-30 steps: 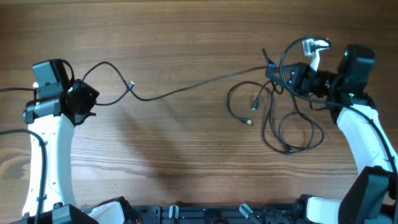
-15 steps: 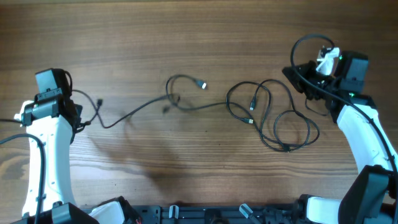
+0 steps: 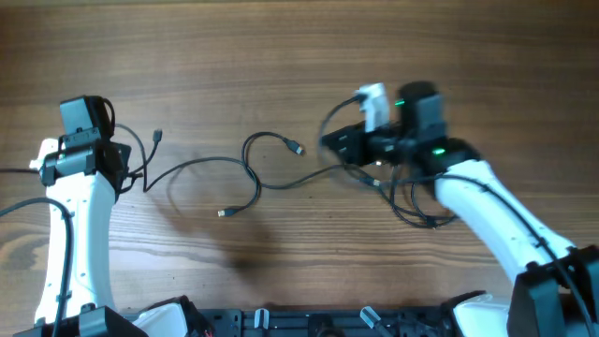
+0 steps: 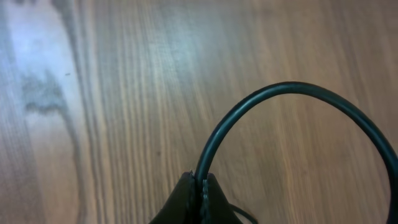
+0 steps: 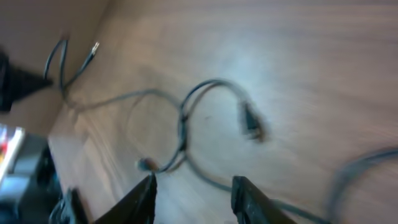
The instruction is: Untangle cables
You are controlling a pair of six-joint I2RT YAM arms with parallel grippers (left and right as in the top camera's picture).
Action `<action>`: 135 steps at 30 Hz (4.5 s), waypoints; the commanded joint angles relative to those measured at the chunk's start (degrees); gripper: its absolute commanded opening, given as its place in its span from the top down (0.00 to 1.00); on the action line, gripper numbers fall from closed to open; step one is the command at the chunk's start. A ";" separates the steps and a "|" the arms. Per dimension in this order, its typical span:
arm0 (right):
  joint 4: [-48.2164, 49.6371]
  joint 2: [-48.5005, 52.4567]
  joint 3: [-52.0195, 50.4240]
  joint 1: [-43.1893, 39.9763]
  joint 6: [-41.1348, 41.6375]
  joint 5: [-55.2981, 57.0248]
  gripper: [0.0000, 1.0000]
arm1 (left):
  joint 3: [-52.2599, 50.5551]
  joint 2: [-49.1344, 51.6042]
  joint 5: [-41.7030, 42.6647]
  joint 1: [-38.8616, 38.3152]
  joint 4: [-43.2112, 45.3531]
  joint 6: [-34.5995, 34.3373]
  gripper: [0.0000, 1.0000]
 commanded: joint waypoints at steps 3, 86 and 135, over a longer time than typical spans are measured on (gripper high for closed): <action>-9.33 2.25 14.64 13.51 2.84 14.88 0.52 | -0.37 0.28 4.02 -0.35 1.18 5.05 0.96; -37.59 12.09 2.08 -26.08 3.04 29.62 0.96 | -0.37 0.39 6.40 -0.20 4.72 -1.68 0.96; -12.22 11.56 0.44 -9.29 -21.44 -18.84 0.37 | -0.35 0.39 84.52 7.48 105.83 -64.26 0.96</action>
